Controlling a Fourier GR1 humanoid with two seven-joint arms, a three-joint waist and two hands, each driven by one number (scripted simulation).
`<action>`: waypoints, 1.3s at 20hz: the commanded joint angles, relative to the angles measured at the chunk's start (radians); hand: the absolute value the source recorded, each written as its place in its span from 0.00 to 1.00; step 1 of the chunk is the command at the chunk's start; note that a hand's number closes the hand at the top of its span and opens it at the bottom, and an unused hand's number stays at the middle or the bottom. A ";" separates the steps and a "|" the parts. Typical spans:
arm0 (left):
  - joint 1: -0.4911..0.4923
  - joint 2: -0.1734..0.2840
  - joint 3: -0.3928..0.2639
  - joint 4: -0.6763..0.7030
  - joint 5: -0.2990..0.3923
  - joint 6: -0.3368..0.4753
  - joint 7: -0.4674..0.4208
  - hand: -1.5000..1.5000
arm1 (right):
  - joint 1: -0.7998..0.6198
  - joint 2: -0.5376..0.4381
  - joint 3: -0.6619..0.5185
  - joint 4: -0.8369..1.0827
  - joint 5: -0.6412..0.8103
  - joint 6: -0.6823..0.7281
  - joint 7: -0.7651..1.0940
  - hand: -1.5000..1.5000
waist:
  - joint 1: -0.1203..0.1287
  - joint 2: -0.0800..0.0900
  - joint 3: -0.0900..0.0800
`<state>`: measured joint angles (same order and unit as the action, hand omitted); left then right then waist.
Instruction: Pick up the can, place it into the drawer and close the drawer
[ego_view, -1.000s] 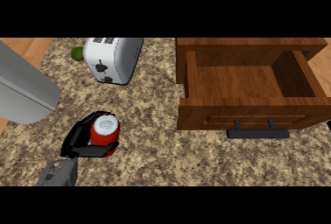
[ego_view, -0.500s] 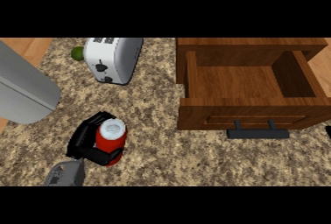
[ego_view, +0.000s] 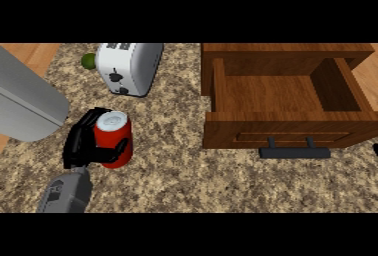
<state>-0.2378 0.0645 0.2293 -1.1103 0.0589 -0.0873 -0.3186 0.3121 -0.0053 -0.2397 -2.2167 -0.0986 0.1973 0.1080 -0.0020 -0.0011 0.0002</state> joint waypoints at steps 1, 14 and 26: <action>-0.026 -0.037 -0.050 -0.086 -0.024 0.074 0.070 1.00 | -0.032 -0.050 -0.084 0.057 -0.073 0.041 -0.029 0.00 | -0.001 0.000 0.000; -0.192 -0.064 -0.289 -0.324 -0.072 0.266 0.376 1.00 | 0.031 0.005 0.012 -0.095 -0.010 -0.006 0.063 0.00 | -0.005 -0.001 0.000; -0.629 -0.064 -0.349 -0.132 -0.091 0.411 0.533 1.00 | 0.020 -0.023 -0.061 -0.033 -0.059 0.030 0.014 0.00 | -0.020 0.003 0.000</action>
<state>-0.7234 0.0006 -0.1340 -1.3544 -0.0210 0.3058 0.2216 0.3273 -0.0194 -0.2836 -2.2278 -0.1344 0.2194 0.0986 -0.0151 -0.0001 0.0004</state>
